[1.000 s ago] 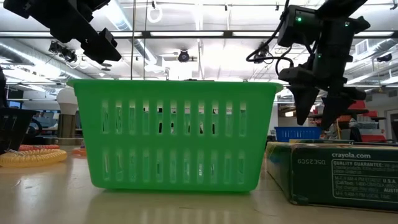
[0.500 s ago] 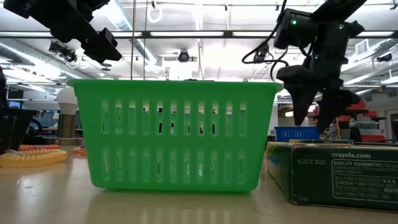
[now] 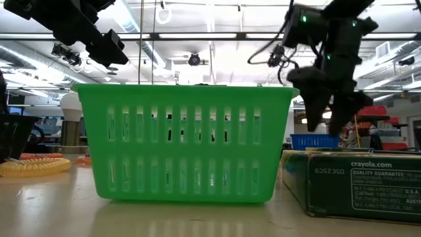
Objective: Pick & Place Office Desk Supplies
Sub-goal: Put the crayon box into the green bin
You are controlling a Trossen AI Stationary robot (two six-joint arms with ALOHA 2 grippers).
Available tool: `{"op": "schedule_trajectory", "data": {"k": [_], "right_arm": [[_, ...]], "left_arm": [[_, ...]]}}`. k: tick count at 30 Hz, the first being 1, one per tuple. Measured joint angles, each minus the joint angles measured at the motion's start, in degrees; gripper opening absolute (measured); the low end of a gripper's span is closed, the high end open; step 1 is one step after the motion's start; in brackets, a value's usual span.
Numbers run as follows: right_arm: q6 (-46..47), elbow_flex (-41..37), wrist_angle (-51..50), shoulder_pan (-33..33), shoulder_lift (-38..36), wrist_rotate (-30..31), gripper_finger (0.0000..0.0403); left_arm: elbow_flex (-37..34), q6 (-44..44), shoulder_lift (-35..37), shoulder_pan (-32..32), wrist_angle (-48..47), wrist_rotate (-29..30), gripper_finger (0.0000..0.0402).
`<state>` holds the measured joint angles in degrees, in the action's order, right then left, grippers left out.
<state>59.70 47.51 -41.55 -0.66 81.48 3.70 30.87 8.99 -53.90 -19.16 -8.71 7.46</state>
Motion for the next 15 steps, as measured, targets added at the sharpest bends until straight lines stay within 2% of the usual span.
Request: {"op": "schedule_trajectory", "data": {"k": [6,12,13,15], "right_arm": [[-0.1,2.5,0.6,2.2,0.7,0.5,0.0188],[-0.2,1.3,2.5,3.2,0.8,0.8,0.0037],[-0.7,0.9,4.1,3.2,0.8,0.6,0.0019],[-0.8,0.1,7.0,3.1,0.7,-0.4,0.0011]], "left_arm": [[0.0,0.0,0.0,0.0,0.2,0.0,0.0283],[0.0,0.2,0.0,0.0,0.3,0.0,0.0283],[0.0,0.2,0.0,0.0,0.3,0.0,0.0283],[0.0,0.2,0.0,0.0,0.4,0.0,0.0283]]}}
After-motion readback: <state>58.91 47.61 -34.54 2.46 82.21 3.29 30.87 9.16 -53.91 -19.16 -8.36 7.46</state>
